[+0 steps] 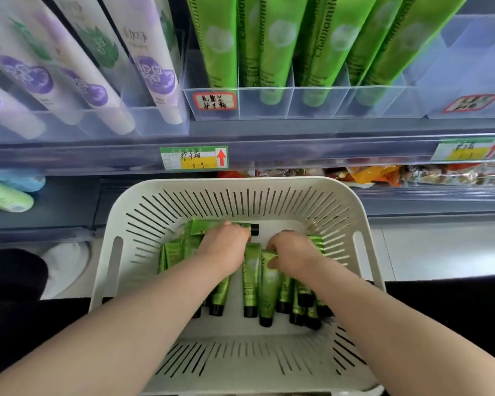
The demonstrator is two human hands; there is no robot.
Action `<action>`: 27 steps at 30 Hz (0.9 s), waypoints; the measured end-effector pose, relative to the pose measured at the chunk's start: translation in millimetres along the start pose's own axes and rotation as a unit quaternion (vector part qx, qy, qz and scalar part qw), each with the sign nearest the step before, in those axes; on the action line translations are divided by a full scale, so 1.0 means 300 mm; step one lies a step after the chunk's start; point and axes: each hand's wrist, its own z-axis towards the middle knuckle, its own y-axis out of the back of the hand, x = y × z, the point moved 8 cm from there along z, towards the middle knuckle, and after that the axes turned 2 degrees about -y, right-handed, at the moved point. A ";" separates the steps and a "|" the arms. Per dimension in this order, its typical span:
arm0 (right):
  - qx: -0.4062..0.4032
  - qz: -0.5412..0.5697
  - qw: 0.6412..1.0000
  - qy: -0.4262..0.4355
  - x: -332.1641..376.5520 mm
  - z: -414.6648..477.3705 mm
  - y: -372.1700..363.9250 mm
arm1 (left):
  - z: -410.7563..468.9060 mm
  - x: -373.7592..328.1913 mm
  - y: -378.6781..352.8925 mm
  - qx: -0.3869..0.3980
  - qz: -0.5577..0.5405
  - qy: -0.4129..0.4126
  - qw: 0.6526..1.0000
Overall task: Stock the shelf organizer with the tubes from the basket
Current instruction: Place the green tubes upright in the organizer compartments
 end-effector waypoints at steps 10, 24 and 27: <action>-0.133 0.127 0.983 0.015 -0.080 -0.118 0.217 | 0.023 -0.067 -0.143 0.105 0.105 -0.002 0.989; -0.197 0.095 0.975 0.048 -0.050 -0.195 0.237 | -0.028 -0.050 -0.068 0.153 -0.107 0.056 0.981; -0.226 0.097 0.968 0.050 -0.049 -0.239 0.270 | -0.065 -0.053 0.020 0.056 -0.152 0.052 0.985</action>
